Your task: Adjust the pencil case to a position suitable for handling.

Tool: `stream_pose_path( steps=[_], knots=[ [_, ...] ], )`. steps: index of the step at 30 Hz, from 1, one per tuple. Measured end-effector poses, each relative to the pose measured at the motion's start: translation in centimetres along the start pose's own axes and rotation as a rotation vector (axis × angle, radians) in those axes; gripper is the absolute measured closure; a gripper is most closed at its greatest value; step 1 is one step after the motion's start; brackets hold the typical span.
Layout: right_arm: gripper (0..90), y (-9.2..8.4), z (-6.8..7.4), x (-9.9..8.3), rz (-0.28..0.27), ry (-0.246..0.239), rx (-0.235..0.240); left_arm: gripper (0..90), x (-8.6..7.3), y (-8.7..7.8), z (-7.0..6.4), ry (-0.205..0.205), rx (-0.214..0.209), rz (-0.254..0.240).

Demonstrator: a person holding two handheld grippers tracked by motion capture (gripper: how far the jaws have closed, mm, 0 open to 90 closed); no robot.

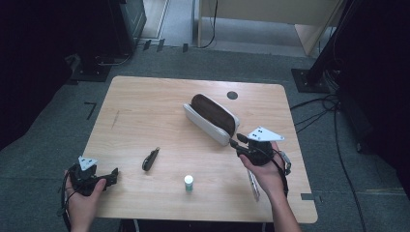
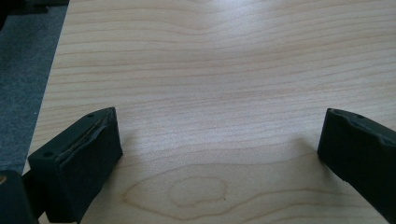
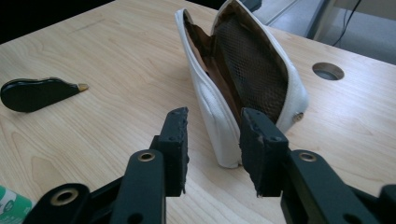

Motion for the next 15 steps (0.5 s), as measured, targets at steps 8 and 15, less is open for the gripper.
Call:
stream_pose_path(
  steps=[8, 15],
  knots=[
    [61.1, 1.9, 0.6, 0.9, 0.027, -0.042, 0.015, 0.0, 0.0, 0.0, 0.0, -0.001, 0.0, -0.001],
    [62.4, 3.6, 0.9, 1.3, 0.042, -0.078, 0.008, 0.0, 0.0, 0.0, 0.0, 0.001, 0.0, 0.001]
  ],
)
Point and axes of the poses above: each handheld gripper's, and its own axes: y roughly forward along the jaws, x roughly out of its top, z roughly to its left, the point moved 1 cm from there along y, roughly forward along the jaws
